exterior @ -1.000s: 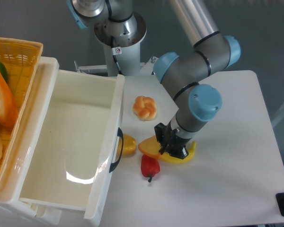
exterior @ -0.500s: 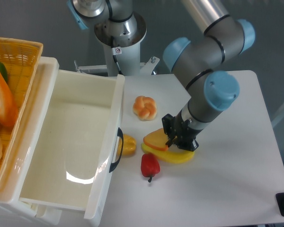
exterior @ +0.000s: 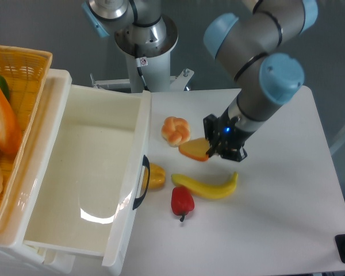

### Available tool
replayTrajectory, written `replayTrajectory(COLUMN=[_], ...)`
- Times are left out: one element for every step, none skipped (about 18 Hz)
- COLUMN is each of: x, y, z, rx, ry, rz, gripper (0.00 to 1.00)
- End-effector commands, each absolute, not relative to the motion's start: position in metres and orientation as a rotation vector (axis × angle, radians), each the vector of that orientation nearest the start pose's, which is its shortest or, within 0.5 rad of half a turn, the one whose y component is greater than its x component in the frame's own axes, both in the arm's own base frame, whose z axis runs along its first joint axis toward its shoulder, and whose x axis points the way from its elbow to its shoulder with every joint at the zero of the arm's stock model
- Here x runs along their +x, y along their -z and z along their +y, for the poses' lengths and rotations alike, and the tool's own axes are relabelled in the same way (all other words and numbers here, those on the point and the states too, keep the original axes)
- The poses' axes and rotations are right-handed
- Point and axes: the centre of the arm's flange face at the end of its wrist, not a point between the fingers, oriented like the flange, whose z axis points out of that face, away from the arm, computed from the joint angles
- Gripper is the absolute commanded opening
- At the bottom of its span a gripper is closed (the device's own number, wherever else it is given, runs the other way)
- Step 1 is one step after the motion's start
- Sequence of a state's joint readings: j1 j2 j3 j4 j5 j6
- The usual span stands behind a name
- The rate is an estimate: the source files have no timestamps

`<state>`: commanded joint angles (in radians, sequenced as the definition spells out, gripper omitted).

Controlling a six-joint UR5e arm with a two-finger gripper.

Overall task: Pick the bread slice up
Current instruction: 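Lift the gripped bread slice up off the banana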

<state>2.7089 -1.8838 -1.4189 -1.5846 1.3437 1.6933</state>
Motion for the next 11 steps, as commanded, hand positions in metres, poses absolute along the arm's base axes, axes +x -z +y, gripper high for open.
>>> replayTrajectory(x=[-0.48, -0.48, -0.481, -0.481, -0.481, -0.481, -0.482, -0.485, -0.488, -0.487, -0.487], y=[-0.391, -0.393, -0.394, -0.394, -0.393, -0.394, -0.394, -0.395, -0.395, -0.399, -0.401], z=[0.389, 0.386, 0.383, 0.383, 0.382, 0.381, 0.379, 0.377, 0.372, 0.37, 0.37], rx=[-2.833, -2.848, -2.87, -2.885, -2.895, -2.9, -2.899, -2.895, -2.896, -2.896, -2.895], ry=[0.307, 0.3, 0.295, 0.293, 0.292, 0.286, 0.288, 0.282, 0.28, 0.271, 0.266], rz=[0.795, 0.804, 0.816, 0.825, 0.83, 0.834, 0.839, 0.848, 0.841, 0.837, 0.837], gripper=[0.0, 0.0, 0.0, 0.0, 0.0, 0.0, 0.0, 0.0, 0.0, 0.0, 0.0])
